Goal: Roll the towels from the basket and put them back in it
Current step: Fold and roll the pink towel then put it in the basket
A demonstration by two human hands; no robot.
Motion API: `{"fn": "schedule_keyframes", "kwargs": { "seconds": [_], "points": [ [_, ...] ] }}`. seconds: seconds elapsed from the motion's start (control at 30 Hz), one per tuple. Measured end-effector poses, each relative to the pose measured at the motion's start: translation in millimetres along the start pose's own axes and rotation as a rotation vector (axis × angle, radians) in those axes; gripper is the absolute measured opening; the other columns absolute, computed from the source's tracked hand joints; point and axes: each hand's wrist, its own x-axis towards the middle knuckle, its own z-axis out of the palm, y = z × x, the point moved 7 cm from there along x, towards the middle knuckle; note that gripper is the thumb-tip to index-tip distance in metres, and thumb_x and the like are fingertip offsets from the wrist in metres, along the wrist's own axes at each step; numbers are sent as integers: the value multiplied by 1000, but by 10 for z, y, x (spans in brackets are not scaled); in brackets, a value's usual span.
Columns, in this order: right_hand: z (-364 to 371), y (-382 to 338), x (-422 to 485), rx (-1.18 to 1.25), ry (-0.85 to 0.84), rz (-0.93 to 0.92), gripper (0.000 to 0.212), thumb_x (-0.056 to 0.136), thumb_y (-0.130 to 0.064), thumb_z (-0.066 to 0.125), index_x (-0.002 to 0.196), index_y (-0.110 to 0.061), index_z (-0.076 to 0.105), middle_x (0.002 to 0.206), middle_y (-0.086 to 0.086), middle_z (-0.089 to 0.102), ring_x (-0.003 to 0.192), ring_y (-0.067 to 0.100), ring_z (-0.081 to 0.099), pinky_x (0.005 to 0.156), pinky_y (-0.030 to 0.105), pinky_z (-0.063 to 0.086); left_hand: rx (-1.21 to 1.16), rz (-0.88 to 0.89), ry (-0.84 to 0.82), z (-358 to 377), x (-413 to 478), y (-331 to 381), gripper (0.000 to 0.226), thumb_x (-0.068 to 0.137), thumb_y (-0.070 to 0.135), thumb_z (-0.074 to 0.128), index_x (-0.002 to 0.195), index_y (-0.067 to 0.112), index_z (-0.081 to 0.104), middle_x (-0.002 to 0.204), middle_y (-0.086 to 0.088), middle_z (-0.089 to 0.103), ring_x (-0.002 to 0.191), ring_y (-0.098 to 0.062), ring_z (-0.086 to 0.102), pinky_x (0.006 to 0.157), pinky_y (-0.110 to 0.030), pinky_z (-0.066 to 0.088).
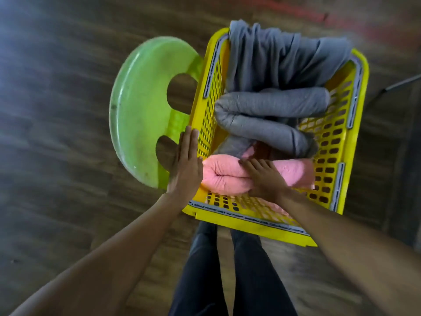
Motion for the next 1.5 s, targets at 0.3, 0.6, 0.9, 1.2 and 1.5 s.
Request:
{"fn": "schedule_keyframes", "kwargs": {
  "seconds": [0.3, 0.6, 0.9, 1.2, 1.5],
  "points": [
    [591, 172, 342, -23, -89, 95, 118, 34, -54, 88, 134, -16, 38, 116, 7, 58, 98, 29, 58, 86, 42, 44, -38, 2, 42, 46, 13, -24, 70, 92, -5, 45, 154, 7, 16, 164, -4, 5, 150, -20, 11, 114, -45, 33],
    [307, 67, 172, 102, -27, 197, 84, 72, -37, 77, 144, -17, 38, 139, 8, 45, 128, 31, 43, 110, 47, 28, 7, -38, 16, -8, 19, 28, 74, 91, -1, 48, 155, 9, 14, 164, -5, 5, 150, -23, 10, 116, -46, 30],
    [-1034, 138, -780, 938, 347, 533, 25, 87, -17, 62, 112, -21, 67, 95, -5, 68, 88, 12, 62, 82, 26, 45, 11, -29, -80, -350, -24, 993, 42, 83, 18, 52, 124, 13, 59, 120, -9, 62, 113, -34, 55, 92, -46, 47],
    [-1476, 1153, -1757, 1106, 493, 541, 19, 87, -16, 68, 102, -28, 67, 91, -7, 71, 85, 9, 67, 82, 34, 53, -45, 101, -46, -129, 247, 2577, 27, 86, 22, 52, 108, 20, 68, 104, -3, 68, 100, -28, 62, 84, -41, 50],
    [-1940, 3151, -2619, 1015, 498, 535, 14, 91, -22, 64, 104, -23, 69, 92, -8, 70, 86, 6, 63, 79, 21, 48, -113, 63, -22, 694, 632, 4393, 23, 91, 18, 54, 109, 20, 68, 110, -4, 69, 104, -27, 63, 86, -39, 50]
  ]
}}
